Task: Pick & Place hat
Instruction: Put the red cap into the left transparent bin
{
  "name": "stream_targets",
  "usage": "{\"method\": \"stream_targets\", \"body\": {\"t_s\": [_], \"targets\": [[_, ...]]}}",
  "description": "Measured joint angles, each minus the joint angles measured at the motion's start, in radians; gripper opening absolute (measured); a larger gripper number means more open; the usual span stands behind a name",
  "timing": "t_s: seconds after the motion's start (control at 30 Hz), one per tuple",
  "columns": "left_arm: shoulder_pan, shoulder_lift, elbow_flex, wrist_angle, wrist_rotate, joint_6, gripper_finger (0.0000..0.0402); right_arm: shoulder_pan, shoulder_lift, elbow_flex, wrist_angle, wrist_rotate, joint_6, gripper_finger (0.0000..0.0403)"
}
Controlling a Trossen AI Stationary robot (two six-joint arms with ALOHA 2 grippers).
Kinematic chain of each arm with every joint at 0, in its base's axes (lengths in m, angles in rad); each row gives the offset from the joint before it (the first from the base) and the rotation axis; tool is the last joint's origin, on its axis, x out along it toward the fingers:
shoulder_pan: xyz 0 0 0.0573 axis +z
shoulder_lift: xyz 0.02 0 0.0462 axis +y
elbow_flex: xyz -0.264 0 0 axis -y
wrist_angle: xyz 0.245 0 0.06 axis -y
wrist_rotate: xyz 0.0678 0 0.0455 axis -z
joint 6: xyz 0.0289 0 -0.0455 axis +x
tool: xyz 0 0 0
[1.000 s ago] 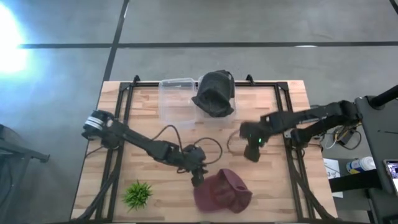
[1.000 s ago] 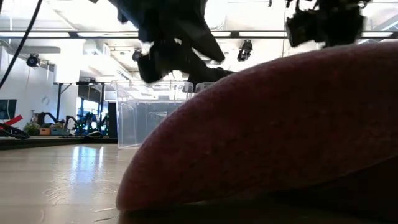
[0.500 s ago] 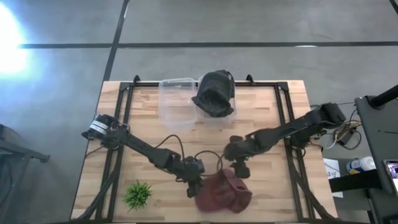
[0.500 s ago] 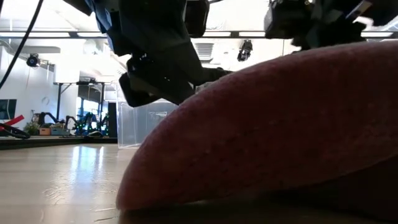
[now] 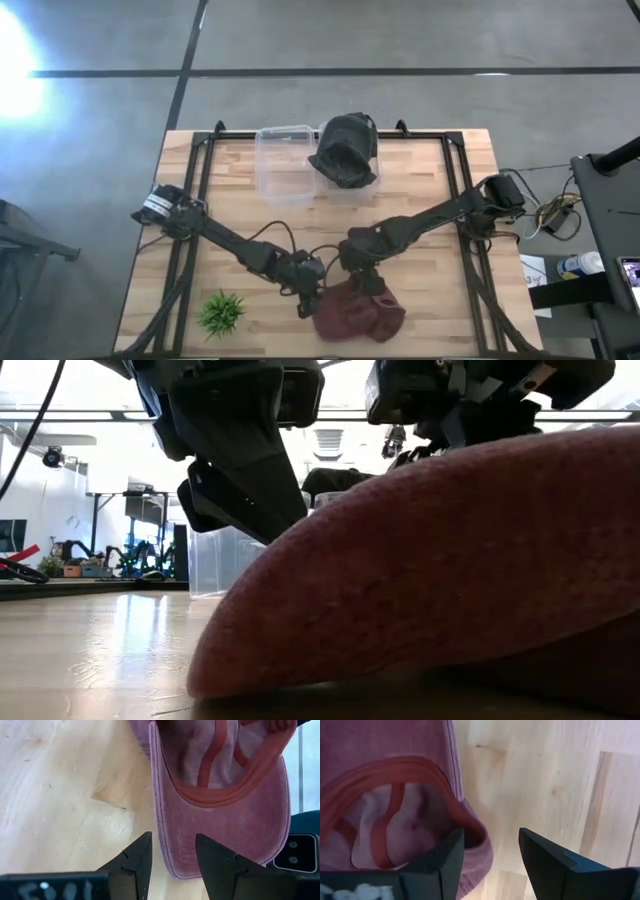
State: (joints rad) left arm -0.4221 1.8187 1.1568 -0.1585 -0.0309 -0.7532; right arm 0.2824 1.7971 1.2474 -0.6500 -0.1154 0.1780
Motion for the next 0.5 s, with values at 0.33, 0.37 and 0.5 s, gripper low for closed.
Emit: {"method": "stream_targets", "body": {"t_s": [0.33, 0.37, 0.5], "targets": [[0.016, 0.026, -0.002, 0.081, -0.073, 0.104, 0.0145, 0.008, -0.105, -0.035, -0.009, 0.014, 0.042, 0.0185], [0.019, 0.040, -0.002, 0.101, -0.073, 0.106, 0.0145, 0.008, -0.117, -0.045, -0.010, 0.014, 0.051, 0.0185], [0.025, 0.097, 0.000, 0.160, -0.044, 0.093, 0.0145, 0.008, -0.161, -0.096, -0.011, 0.030, 0.094, 0.0185]]}}
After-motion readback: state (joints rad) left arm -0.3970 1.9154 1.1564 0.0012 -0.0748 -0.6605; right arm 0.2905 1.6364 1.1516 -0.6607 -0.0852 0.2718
